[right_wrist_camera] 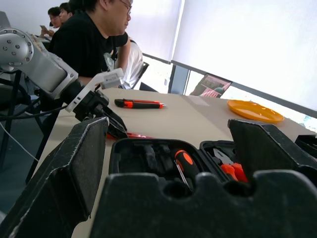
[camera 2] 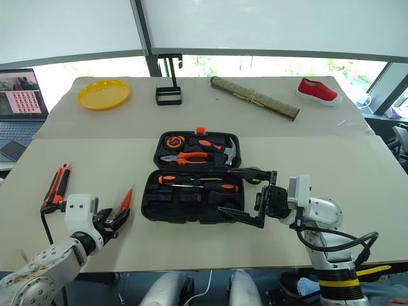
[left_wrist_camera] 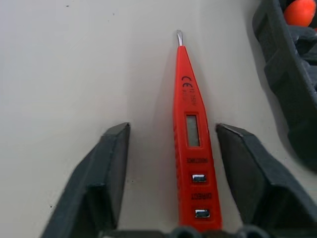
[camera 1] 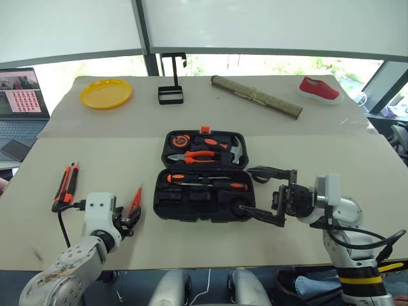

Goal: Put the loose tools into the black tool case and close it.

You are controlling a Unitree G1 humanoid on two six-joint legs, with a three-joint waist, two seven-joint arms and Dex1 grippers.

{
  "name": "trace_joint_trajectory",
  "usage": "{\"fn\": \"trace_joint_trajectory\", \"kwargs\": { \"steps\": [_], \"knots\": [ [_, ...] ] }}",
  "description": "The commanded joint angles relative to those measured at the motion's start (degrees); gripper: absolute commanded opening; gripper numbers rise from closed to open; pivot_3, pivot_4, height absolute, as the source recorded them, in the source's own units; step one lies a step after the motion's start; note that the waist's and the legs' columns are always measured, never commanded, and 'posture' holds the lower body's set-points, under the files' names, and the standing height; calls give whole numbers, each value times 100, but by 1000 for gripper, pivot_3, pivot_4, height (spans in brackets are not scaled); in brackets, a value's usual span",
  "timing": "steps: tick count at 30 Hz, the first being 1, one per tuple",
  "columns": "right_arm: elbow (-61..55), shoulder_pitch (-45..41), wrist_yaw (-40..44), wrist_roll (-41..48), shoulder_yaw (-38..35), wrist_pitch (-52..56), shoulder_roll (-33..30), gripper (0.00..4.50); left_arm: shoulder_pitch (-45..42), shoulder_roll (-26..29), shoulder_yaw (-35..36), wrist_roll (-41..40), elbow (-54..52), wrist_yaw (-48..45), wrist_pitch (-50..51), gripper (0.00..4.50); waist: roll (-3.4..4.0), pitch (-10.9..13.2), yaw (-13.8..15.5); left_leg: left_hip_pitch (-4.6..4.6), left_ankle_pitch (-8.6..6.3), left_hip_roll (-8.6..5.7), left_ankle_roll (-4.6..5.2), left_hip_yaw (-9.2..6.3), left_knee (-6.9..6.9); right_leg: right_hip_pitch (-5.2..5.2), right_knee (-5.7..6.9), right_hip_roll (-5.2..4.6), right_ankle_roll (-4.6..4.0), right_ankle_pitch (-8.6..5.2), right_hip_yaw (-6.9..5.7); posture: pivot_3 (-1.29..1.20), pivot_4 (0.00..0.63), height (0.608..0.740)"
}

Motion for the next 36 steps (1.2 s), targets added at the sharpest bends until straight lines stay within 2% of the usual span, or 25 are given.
{"fn": "trace_joint_trajectory", "kwargs": {
  "steps": [1, 3, 7, 9, 12, 14, 17, 20, 24, 31, 36],
  "knots": [
    [-232, -24, -46, 115, -96, 51, -108, 4500, 50, 103, -8, 16, 34, -325, 54, 957, 0, 0, -1, 0, 0, 0, 0, 0, 0, 0, 0, 0, 0, 0, 0, 0, 150, 740],
    [-243, -4, -58, 114, -106, 60, -142, 4500, -6, 235, 223, -62, 69, -689, -201, 466, -1, 0, -5, 0, 0, 1, 0, 0, 0, 0, -1, 2, 0, 0, -2, 0, 150, 740],
    [-298, 68, -130, 105, -155, 92, -214, 4500, -133, 866, 699, -173, 395, -1983, -782, 466, -12, 7, -20, -9, 0, 3, 0, -1, 1, -8, 0, 10, -5, -3, -7, 0, 150, 740],
    [-365, 140, -185, 145, -233, 134, -300, 4500, -316, 1452, 752, 26, 849, -3196, -1506, 466, -12, 7, -20, -13, 1, 4, -1, -1, 0, -16, 1, 11, -8, -4, -9, 0, 150, 740],
    [-487, 322, -213, 216, -373, 294, -520, 4500, -877, 2219, 399, 427, 1512, -5083, -2873, 466, -11, 8, 13, -32, 5, 1, -6, 2, 1, -40, 2, 13, -27, -15, -18, 0, 150, 740],
    [-564, 448, -262, 272, -469, 439, -668, 4500, -1550, 2593, -89, 464, 1843, -5894, -3030, 466, -11, 8, 37, -38, 5, -2, -3, 9, 2, -44, -2, 9, -28, -16, -15, 0, 150, 740],
    [-654, 619, -326, 237, -572, 574, -862, 4500, -2722, 2800, -1135, 959, 2339, -6722, -3238, 466, -12, 8, 9, -42, 3, -4, 4, 18, 2, -42, -6, 10, 0, 1, -8, 0, 150, 740],
    [-770, 777, -431, 182, -642, 694, -977, 4500, -3643, 2711, -2072, 1557, 2775, -7205, -3349, 466, -23, 15, 9, -52, 2, -3, 8, 20, 4, -49, -3, 25, 4, 2, -9, 0, 150, 740],
    [-1095, 1030, -621, 224, -730, 781, -1009, 4500, -4361, 2415, -2888, 2371, 3414, -7333, -3617, 466, -28, 18, -71, -58, 2, -3, 11, 24, 4, -54, 1, 29, 5, 1, -3, 0, 150, 740],
    [-1377, 1298, -818, 243, -787, 833, -960, 4500, -4665, 2350, -3351, 3134, 3994, -7665, -4189, 466, -44, 28, -109, -69, 1, 1, 14, 22, 9, -64, 5, 35, 9, -1, 1, 0, 150, 740],
    [-1370, 1309, -858, 227, -741, 812, -913, 4500, -4835, 2139, -3408, 3388, 4293, -7630, -4269, 466, -47, 30, -57, -69, 1, -3, 17, 22, 19, -57, 5, 31, 18, 1, 0, 0, 150, 740]
  ]
}}
